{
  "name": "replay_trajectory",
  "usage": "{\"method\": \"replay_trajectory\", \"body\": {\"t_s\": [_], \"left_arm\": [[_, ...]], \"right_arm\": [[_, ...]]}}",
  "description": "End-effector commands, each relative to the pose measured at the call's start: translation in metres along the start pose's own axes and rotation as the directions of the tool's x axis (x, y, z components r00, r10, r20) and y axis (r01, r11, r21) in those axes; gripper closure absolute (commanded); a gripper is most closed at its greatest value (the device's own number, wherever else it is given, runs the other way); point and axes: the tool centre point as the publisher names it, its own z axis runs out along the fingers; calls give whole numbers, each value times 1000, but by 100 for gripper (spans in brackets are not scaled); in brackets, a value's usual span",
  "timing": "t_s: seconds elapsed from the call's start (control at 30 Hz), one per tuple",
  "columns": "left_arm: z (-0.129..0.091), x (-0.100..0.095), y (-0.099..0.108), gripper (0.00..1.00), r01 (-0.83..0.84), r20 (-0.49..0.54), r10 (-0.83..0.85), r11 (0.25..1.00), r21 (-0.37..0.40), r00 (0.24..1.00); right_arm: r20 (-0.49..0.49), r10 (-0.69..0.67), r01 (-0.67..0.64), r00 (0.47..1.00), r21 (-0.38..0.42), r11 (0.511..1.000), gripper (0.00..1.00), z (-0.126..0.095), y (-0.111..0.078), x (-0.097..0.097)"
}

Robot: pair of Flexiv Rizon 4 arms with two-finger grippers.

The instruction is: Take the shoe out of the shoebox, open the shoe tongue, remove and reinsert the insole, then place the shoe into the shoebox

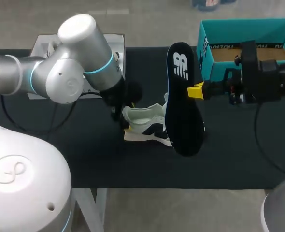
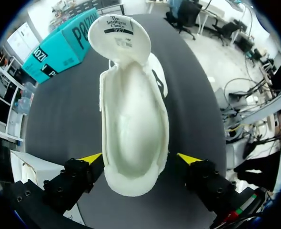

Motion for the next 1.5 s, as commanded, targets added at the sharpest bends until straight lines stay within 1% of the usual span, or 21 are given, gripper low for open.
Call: {"method": "replay_trajectory", "body": {"t_s": [0.03, 0.33, 0.77, 1.0, 1.13, 1.3, 1.4, 1.5], "left_arm": [[-8, -5, -3, 0, 8, -16, -10, 989, -145, 1000], [-22, -1, -2, 0, 1, -24, -6, 979, -206, 1000], [-29, 4, 2, 0, -9, -10, 7, 983, -183, 1000], [-31, 3, -2, 0, -25, -11, 23, 982, -186, 1000], [-34, -2, -10, 0, -35, -12, 33, 983, -181, 999], [-37, -10, -31, 0, -58, 2, 59, 987, -150, 998], [-34, -18, -43, 0, -61, 14, 63, 987, -146, 998], [-28, -30, -54, 0, -46, 34, 52, 988, -146, 998]], "right_arm": [[2, 1, -1, 1000, 2, 1000, 100, 2, 0, 0], [2, 1, -1, 1000, 2, 1000, 100, 2, 0, 0], [2, 1, -1, 1000, 2, 1000, 100, 2, 0, 0], [2, 1, -1, 1000, 2, 1000, 100, 2, 0, 0], [2, 1, -1, 1000, 2, 1000, 100, 2, 0, 0], [2, 1, -1, 1000, 2, 1000, 100, 2, 0, 0], [2, 1, -1, 1000, 2, 1000, 100, 2, 0, 0], [2, 1, -1, 1000, 2, 1000, 100, 2, 0, 0]]}}
